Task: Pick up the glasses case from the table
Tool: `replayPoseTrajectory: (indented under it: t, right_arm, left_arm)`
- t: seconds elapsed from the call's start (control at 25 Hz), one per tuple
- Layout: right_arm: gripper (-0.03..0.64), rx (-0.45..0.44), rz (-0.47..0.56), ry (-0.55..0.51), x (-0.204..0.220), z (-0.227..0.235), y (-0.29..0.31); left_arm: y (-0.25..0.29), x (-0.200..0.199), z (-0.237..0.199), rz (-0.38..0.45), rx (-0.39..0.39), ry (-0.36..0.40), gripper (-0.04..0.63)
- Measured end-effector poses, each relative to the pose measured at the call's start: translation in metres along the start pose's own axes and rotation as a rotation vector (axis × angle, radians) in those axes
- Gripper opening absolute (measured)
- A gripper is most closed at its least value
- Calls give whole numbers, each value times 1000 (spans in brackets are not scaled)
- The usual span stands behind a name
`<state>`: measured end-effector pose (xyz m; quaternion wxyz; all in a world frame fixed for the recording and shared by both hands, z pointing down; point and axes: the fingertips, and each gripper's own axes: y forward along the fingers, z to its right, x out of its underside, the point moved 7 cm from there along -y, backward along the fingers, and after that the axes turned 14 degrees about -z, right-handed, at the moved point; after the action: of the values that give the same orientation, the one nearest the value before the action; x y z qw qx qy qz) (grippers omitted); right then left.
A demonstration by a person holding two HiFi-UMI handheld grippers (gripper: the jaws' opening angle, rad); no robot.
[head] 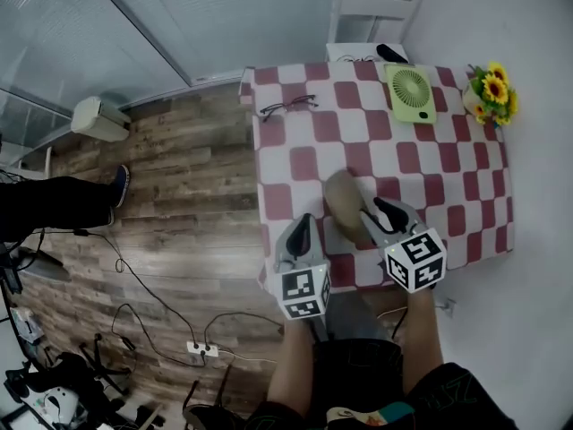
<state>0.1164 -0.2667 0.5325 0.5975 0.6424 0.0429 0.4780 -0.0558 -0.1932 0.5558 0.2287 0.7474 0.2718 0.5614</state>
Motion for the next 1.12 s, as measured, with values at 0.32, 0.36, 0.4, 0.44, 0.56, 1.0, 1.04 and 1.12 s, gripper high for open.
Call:
replayPoseTrajectory:
  t: [0.32,0.36,0.4,0.44,0.56,1.0,1.04,1.12]
  right_arm:
    - [367,-150,-192,-63,-15,-4,50]
    - [367,-158,-219,-73,-16,-4,54]
    - [368,-164,-244,-79,-15,-4,58]
    - [370,-172,-266,-82,-14,-5,62]
    - [377,-199,-304,-73,-12,-5,68]
    - [377,-238,-345,-48,-14,-3,72]
    - [373,-234,-345,-42,-14,-3,71]
    - [370,-232,-345,-31,-13,-4,71]
  left_arm:
    - [22,-6,-11,-21,-63,-49,11]
    - [23,-7,-13,-20,-71,-53,11]
    - [25,-8,-14,-19,-78,-56,11]
    - [27,-9,-15,-19,-85,-60,11]
    - [30,-12,-17,-19,-102,-70,11]
    - [21,-27,-11,-7,-145,-41,11]
    - [19,-28,-10,-7,-145,-34,11]
    - [15,-31,-8,-4,-145,-21,11]
